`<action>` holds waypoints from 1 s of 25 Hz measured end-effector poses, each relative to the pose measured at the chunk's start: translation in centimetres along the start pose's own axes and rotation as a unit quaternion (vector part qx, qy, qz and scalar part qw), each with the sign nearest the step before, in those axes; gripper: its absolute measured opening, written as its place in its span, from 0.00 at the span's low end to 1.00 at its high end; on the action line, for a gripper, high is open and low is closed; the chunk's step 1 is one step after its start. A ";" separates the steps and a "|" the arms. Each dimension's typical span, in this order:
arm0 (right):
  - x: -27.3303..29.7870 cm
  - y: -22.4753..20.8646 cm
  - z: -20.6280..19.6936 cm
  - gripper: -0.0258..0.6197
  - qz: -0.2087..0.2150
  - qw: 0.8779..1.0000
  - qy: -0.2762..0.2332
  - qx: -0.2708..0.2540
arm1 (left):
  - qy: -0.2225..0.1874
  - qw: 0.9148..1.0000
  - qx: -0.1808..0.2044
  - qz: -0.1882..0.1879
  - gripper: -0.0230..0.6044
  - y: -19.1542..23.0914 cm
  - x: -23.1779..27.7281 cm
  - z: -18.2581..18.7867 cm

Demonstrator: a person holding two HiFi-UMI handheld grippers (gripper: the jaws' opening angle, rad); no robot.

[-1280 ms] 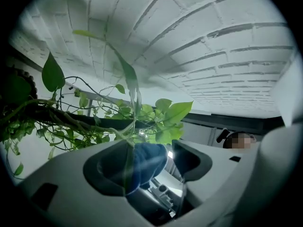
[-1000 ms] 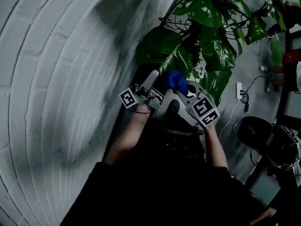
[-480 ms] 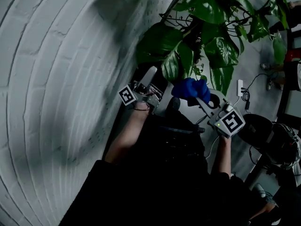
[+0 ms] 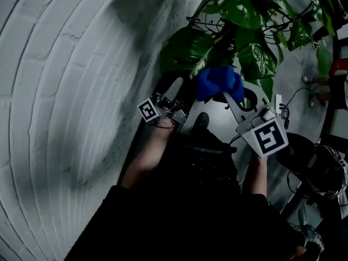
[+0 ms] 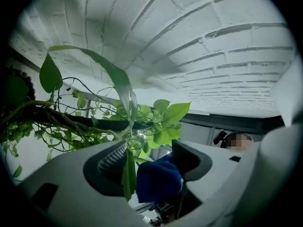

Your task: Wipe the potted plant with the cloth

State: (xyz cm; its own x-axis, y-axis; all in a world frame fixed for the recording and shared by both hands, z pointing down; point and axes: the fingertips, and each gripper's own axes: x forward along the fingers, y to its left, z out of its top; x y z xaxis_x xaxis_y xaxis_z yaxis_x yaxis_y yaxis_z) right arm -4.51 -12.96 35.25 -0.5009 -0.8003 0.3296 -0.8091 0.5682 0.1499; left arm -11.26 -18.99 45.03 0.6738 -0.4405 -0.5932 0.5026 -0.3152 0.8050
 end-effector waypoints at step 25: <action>1.5 5.6 -12.8 0.12 0.102 0.988 0.110 -0.032 | -0.014 1.000 -0.010 0.006 0.51 0.8 -1.1 0.7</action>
State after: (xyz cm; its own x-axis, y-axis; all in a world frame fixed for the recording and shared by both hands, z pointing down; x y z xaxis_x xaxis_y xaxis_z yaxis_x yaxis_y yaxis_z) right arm -5.89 -8.53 48.54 -0.5678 -0.6104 0.5523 -0.6726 0.7308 0.1162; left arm -11.96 -19.34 46.38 0.6647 -0.4676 -0.5827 0.5048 -0.2938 0.8117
